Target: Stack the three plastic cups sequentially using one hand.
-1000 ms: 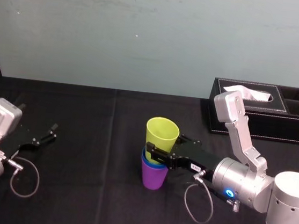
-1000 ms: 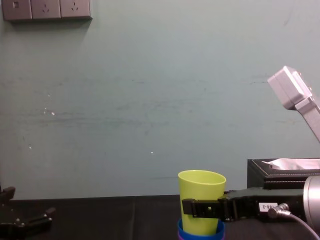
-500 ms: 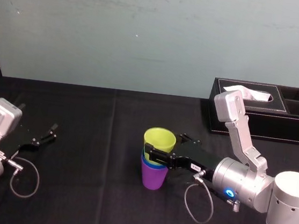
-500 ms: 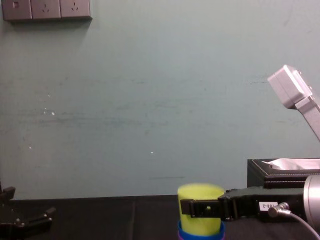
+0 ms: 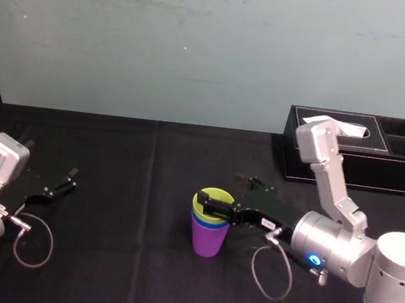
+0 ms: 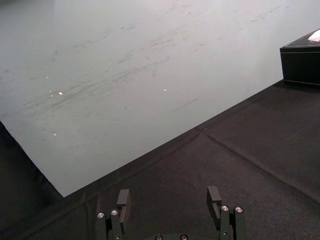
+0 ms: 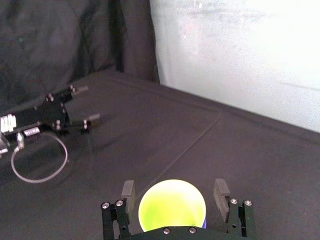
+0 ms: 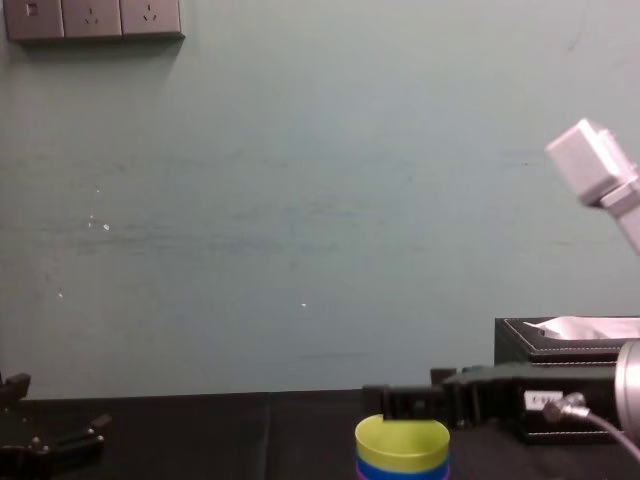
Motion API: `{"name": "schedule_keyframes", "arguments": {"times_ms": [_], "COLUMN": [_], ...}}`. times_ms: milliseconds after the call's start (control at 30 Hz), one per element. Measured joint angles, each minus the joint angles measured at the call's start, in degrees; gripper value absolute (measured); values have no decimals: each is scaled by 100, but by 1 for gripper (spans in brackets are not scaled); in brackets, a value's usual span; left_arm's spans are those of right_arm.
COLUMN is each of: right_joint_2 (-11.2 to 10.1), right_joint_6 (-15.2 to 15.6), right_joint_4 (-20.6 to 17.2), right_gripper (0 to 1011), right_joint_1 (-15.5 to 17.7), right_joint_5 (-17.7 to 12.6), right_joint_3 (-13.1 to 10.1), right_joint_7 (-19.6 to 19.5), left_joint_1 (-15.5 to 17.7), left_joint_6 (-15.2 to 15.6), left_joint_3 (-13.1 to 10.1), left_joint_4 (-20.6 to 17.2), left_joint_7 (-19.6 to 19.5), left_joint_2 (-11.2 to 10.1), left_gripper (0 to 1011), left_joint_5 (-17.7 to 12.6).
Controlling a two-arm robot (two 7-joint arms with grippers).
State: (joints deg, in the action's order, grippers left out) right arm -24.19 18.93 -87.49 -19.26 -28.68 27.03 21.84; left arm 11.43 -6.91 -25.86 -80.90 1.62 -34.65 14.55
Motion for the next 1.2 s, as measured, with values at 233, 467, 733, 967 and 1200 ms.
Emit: {"name": "schedule_keyframes", "arguments": {"times_ms": [233,467,733,967,1200], "right_joint_2": [2,129,458,698,848], "right_joint_6": [-265,-456,-579,-535,-505], "right_joint_4": [-201,-309,-47,221,407], "right_gripper": [1000,1000,1000,1000,1000], "right_joint_1": [218,513,769,796,762], "right_joint_5": [-164,-220,126,724,1098], "right_joint_3": [-303,-692,-1001,-933,-828], "right_joint_7": [-224,-824,-1733,-2497,-2754], "left_joint_1": [0,0,0,0,0], "left_joint_6": [0,0,0,0,0], "left_joint_3": [0,0,0,0,0], "left_joint_4": [0,0,0,0,0], "left_joint_7": [0,0,0,0,0], "left_joint_2": [0,0,0,0,0], "left_gripper": [1000,1000,1000,1000,1000], "left_joint_5": [0,0,0,0,0]}}
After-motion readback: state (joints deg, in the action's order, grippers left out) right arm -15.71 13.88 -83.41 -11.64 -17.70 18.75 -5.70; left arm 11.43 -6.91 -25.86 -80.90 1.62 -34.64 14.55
